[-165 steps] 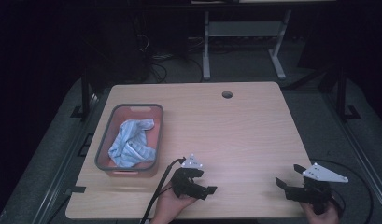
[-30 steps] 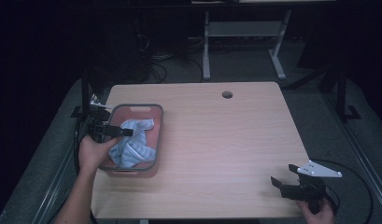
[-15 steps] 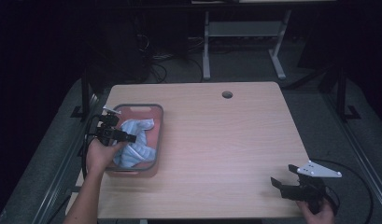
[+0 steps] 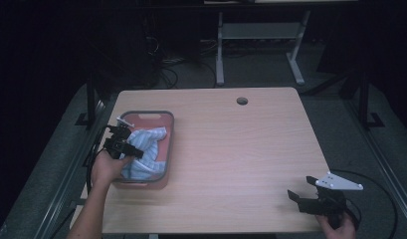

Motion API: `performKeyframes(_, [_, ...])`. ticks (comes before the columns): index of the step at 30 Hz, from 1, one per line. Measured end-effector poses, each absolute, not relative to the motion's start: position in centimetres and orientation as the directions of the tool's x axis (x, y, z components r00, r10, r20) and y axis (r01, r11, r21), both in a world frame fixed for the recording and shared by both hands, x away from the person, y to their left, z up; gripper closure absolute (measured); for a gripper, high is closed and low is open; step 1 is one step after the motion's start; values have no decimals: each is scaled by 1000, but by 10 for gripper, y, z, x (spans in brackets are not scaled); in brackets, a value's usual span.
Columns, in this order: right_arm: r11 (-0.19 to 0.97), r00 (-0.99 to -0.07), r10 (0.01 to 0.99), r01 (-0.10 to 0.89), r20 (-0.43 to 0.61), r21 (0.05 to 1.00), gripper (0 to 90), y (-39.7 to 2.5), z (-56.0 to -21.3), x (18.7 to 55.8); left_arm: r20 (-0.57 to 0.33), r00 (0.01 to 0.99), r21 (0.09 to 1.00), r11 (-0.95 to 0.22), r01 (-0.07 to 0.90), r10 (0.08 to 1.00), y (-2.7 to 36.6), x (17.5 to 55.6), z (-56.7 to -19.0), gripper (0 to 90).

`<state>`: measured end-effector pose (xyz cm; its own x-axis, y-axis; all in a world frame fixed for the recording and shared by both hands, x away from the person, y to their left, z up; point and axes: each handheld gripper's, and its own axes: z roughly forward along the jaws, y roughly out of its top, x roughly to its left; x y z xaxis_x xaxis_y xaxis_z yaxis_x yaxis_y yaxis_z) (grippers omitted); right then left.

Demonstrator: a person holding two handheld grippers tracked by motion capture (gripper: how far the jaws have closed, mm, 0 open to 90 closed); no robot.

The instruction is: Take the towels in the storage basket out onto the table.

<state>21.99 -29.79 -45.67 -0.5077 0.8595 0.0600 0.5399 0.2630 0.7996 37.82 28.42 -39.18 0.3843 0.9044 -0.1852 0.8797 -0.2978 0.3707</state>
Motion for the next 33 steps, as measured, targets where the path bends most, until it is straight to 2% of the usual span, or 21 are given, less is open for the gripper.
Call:
performKeyframes(11, [260,-506,861,529,54,808,138,-299,-455,218,-240,405,417,-283,864,882,292,372,-383,739])
performKeyframes(17, [261,-504,862,526,50,809,138,-300,-455,219,-295,393,490,-215,845,871,303,364,-372,740])
performKeyframes(33, [256,-492,869,527,46,811,138,-300,-453,218,-321,413,583,-166,796,853,309,353,-334,739])
